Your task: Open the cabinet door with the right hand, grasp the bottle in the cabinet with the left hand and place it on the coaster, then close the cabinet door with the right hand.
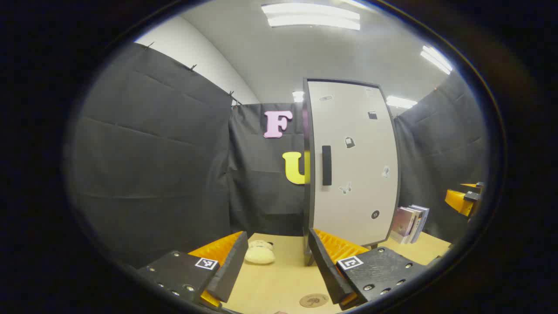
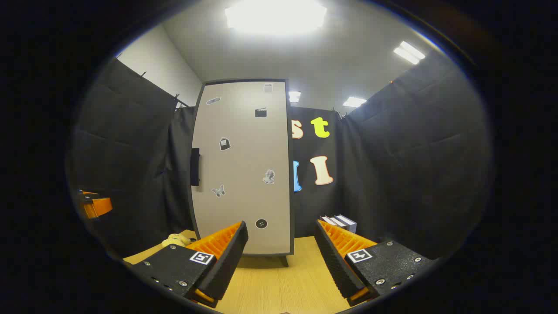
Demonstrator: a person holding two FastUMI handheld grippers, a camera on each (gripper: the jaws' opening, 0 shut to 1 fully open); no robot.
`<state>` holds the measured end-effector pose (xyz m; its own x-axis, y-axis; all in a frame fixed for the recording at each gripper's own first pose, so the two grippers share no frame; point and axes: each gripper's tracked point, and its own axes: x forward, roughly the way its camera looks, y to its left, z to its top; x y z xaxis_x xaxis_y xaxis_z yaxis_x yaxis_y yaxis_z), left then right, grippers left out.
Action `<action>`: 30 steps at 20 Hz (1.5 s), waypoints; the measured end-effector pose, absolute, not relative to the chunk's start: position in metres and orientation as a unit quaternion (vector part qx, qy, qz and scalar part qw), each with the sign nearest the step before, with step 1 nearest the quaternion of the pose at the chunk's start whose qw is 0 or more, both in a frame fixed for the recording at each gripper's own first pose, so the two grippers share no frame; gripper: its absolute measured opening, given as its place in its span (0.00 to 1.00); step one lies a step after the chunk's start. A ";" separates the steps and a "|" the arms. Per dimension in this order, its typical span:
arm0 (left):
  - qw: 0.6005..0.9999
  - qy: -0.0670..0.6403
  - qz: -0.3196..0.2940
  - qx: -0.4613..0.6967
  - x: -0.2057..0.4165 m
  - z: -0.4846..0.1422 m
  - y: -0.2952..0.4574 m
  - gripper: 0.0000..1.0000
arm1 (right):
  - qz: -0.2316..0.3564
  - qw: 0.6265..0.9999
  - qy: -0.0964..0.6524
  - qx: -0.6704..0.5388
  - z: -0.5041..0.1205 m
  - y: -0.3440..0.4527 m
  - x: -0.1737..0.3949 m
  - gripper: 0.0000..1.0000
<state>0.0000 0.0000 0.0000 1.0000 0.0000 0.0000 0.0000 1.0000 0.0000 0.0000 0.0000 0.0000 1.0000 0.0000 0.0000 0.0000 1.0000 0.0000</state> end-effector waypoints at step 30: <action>0.999 -0.024 0.043 0.019 -0.048 0.014 0.040 0.83 | 0.070 0.997 -0.021 0.013 0.036 0.069 0.071 0.95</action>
